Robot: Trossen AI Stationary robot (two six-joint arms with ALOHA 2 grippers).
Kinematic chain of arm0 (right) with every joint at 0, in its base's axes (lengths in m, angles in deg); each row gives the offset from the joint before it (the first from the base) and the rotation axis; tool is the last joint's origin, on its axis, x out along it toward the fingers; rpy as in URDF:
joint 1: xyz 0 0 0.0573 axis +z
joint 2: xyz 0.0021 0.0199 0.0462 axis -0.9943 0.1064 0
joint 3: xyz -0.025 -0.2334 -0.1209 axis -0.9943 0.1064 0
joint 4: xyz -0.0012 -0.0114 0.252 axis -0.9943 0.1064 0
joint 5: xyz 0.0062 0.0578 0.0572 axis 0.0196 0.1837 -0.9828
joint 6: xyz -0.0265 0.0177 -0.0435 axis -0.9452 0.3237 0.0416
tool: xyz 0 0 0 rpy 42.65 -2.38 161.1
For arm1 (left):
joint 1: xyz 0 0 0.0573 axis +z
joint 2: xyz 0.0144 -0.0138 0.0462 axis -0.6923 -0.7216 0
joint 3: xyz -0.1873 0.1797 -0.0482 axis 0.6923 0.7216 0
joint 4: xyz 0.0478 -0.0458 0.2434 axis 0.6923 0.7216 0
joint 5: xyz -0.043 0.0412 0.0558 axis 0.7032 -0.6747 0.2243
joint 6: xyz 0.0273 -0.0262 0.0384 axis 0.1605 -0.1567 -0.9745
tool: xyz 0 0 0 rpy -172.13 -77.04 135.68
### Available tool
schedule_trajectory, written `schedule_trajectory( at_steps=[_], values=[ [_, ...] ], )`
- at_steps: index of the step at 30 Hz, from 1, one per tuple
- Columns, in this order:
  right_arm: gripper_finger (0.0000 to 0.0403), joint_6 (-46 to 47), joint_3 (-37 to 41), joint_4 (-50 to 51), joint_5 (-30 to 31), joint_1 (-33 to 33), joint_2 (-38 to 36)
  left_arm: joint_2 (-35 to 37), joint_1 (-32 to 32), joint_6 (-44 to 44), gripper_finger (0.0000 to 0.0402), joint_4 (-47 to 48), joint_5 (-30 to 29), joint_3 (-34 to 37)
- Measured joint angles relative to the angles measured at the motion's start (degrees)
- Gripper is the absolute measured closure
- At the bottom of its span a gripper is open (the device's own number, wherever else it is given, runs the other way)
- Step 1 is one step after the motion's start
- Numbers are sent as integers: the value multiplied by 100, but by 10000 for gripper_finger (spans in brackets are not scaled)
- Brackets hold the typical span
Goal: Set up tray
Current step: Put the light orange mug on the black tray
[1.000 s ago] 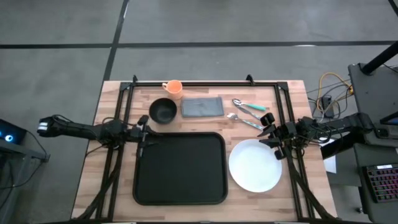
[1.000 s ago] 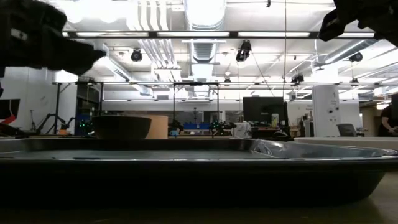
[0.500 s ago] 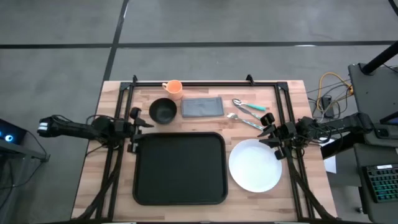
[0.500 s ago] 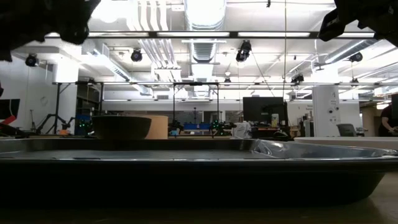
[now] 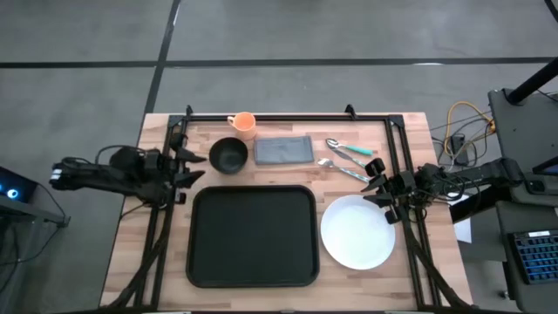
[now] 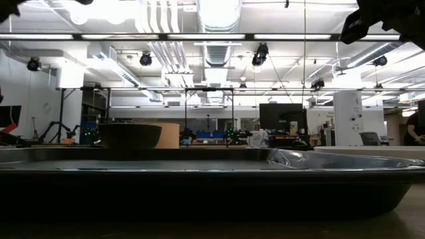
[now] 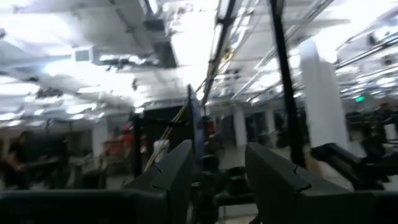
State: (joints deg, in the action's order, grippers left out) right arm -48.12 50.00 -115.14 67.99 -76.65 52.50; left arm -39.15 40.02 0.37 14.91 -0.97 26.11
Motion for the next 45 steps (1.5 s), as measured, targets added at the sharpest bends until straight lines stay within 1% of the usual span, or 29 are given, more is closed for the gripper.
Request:
schedule_trajectory(
  at_steps=[4,7,9,12,16,18,22,28,38,40,45],
  values=[
    [334,0,0,-2,-1,0,0,-523,0,118,272,813,-114,-572],
    [332,0,-2,0,0,0,0,-977,0,197,272,1044,-327,-830],
    [329,0,0,0,-2,0,0,-1292,0,202,272,1104,-598,-980],
    [326,0,0,0,0,-2,1,-1747,0,166,272,1337,-1291,-1210],
    [322,0,0,0,-2,0,2,-2208,67,148,272,1854,-2711,-1663],
    [321,0,0,0,0,-1,0,-2390,202,283,272,2451,-3156,-1931],
    [324,0,0,0,0,0,0,-2739,537,656,272,3399,-3198,-2320],
    [333,0,0,2,-2,0,2,-2979,1114,670,272,3387,-3198,-2335],
    [328,0,-1,0,0,-2,2,-2758,1911,820,272,3545,-3166,-2091],
    [326,0,0,2,-2,0,2,-2751,2064,823,272,3540,-2998,-2053],
    [322,0,0,2,0,-1,2,-2770,2499,958,272,3541,-2312,-1983]
  ],
)
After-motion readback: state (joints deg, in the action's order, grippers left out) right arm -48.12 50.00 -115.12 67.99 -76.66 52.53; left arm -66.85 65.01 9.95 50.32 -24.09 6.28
